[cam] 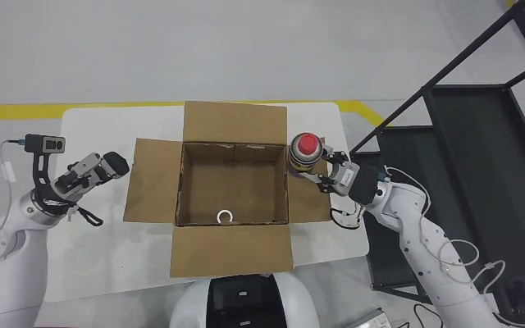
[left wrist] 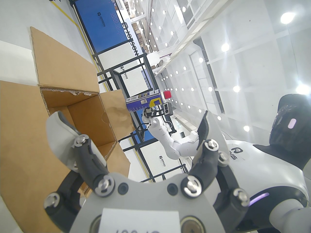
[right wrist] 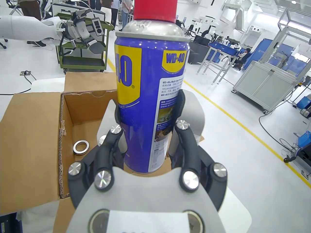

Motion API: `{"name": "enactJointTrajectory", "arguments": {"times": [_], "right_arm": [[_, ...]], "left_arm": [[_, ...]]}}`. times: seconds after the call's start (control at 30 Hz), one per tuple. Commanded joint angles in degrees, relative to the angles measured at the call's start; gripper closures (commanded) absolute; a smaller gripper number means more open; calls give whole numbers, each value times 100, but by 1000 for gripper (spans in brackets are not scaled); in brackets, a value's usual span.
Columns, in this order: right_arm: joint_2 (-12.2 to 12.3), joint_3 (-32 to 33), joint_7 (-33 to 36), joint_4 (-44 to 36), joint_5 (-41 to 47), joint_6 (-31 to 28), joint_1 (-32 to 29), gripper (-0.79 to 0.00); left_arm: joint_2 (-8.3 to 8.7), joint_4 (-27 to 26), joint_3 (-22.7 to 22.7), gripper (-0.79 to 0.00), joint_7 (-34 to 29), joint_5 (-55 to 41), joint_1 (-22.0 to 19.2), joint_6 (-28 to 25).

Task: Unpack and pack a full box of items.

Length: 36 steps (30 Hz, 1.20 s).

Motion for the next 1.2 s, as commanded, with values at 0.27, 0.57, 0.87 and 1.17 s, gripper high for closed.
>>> {"name": "enactJointTrajectory", "arguments": {"times": [0.27,0.57,0.87,1.17], "right_arm": [[0,0,0,0,-1,0,0,0],[0,0,0,0,-1,0,0,0],[0,0,0,0,-1,0,0,0],[0,0,0,0,-1,0,0,0]], "left_arm": [[83,1070,93,-785,406,1554,-376,-84],[101,2163,801,-785,-206,2458,-1064,-821],[124,2125,1324,0,-221,1949,-1236,-1023],[300,2107,1521,0,-307,1544,-1224,-936]]}}
